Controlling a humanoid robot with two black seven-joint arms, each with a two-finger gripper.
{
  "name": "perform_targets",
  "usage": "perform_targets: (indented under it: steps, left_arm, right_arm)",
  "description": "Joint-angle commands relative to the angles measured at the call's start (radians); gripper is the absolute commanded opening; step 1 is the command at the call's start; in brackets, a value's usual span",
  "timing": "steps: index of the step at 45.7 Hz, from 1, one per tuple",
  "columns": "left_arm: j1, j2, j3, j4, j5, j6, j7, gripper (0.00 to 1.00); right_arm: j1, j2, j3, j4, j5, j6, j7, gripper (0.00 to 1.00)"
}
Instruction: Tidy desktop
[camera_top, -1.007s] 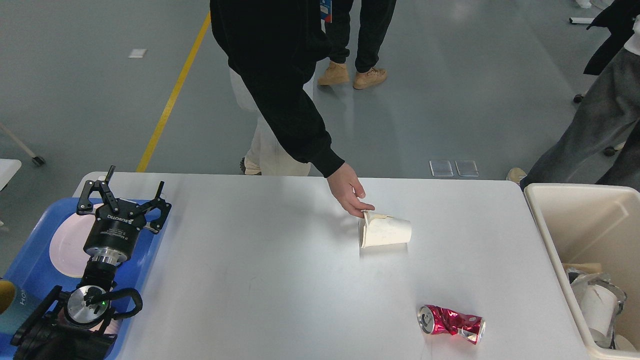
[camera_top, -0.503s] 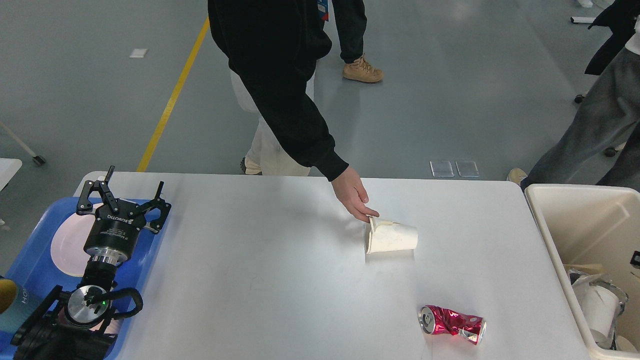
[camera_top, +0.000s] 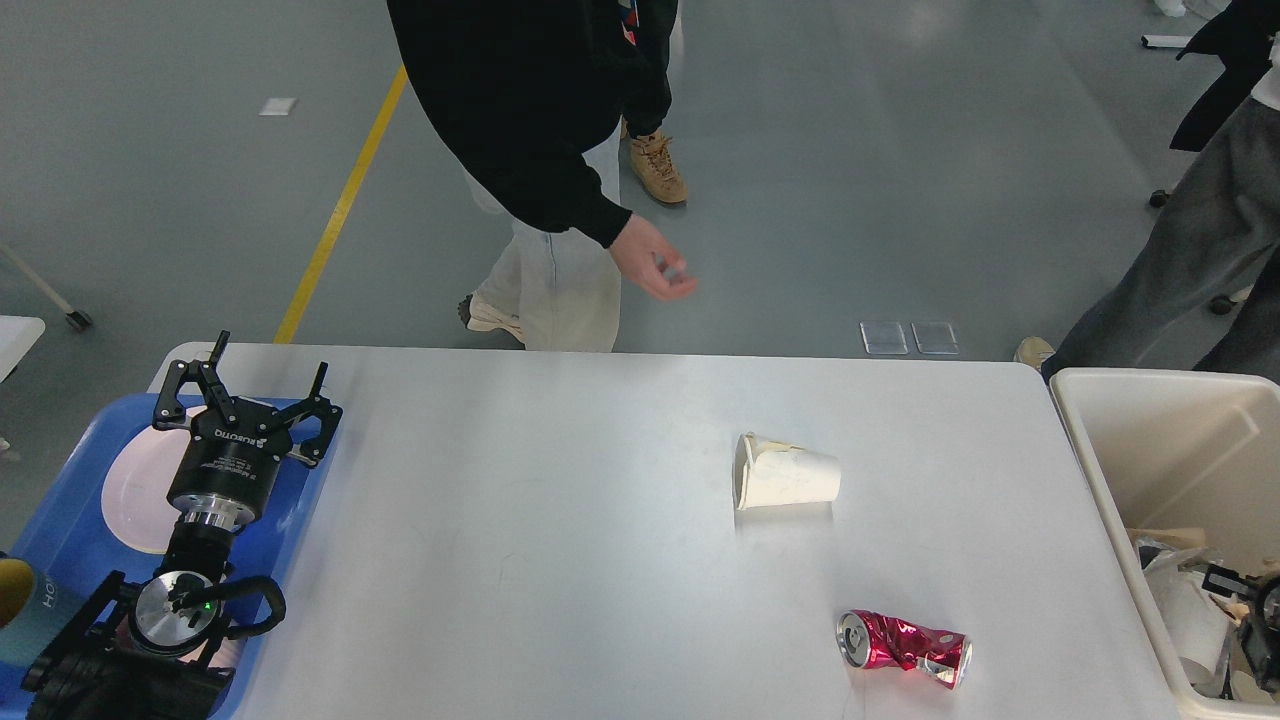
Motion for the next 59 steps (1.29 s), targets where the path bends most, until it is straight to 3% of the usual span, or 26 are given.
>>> perform_targets:
  steps: [1, 26, 34, 41, 49, 55, 59]
  left_arm:
    - [0.0, 0.0, 0.0, 0.0, 0.0, 0.0, 0.001, 0.96]
    - [0.0, 0.0, 0.0, 0.0, 0.0, 0.0, 0.001, 0.96]
    - [0.0, 0.0, 0.0, 0.0, 0.0, 0.0, -0.001, 0.96]
    - [0.0, 0.0, 0.0, 0.0, 0.0, 0.0, 0.001, 0.96]
    - [0.0, 0.0, 0.0, 0.0, 0.0, 0.0, -0.001, 0.96]
    - [0.0, 0.0, 0.0, 0.0, 0.0, 0.0, 0.001, 0.96]
    - [0.0, 0.0, 0.0, 0.0, 0.0, 0.0, 0.001, 0.96]
  right_arm:
    - [-0.019, 0.017, 0.0, 0.002, 0.0, -0.062, 0.003, 0.99]
    - [-0.016, 0.007, 0.058, 0.005, 0.0, -0.058, 0.003, 1.0]
    - [0.051, -0.048, 0.049, 0.043, -0.006, 0.042, -0.015, 1.0]
    - [0.23, -0.187, 0.031, 0.216, -0.029, 0.154, -0.086, 1.0]
    - [0.614, -0.312, -0.11, 0.615, -0.196, 0.194, -0.204, 1.0]
    - [0.934, -0.319, -0.281, 0.908, -0.219, 0.215, -0.331, 1.0]
    - [1.144, -0.289, -0.367, 1.069, -0.218, 0.275, -0.37, 1.0]
